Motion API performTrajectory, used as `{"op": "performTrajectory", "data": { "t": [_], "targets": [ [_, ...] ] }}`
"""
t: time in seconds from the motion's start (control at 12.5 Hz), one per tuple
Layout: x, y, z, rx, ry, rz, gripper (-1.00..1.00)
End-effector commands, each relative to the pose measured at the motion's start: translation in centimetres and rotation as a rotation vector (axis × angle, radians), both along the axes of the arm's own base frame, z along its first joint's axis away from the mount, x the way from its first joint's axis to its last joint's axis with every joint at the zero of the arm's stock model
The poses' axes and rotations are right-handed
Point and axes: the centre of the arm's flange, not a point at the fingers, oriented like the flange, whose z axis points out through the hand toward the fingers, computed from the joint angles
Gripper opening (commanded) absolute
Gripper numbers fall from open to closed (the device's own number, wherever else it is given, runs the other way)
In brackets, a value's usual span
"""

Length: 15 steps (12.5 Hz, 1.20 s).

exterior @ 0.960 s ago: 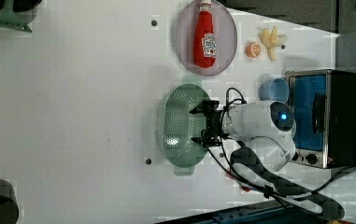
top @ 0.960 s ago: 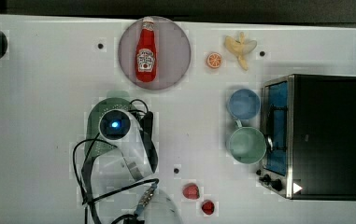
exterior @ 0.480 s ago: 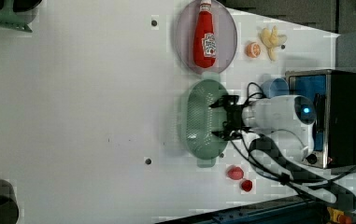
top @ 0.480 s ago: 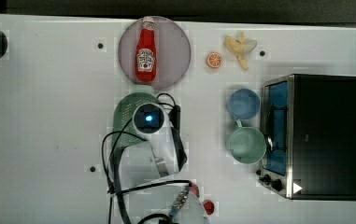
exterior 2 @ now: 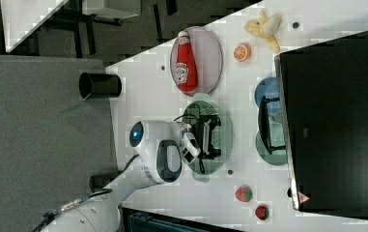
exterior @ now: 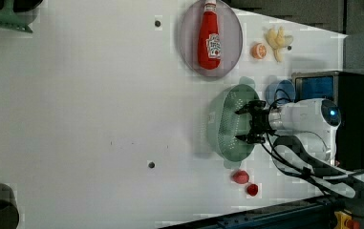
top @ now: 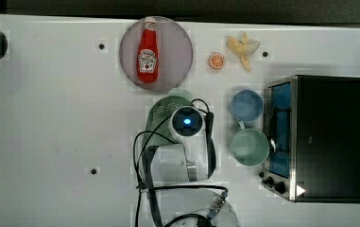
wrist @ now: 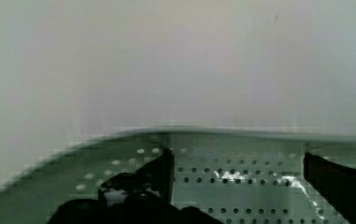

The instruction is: Drag strainer left to right.

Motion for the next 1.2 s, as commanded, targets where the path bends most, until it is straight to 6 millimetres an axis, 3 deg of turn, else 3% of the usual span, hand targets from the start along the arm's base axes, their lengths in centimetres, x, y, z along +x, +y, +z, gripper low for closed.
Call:
{"op": "performTrajectory", "data": {
  "t": [0.08, 0.56, 0.8, 0.96, 1.2],
  "targets": [
    [1.8, -2.2, 1.5, 0.008, -0.057, 0.1, 1.0],
    [1.2, -7.3, 1.5, -0.012, -0.049, 0.135, 1.0],
    [2.0, -7.5, 2.5, -0.018, -0.089, 0.142, 1.0],
    [3.0, -6.0, 5.4, -0.019, -0.133, 0.251, 1.0],
    [4.4, -4.1, 13.1, -0.051, -0.178, 0.517, 1.0]
  ]
}}
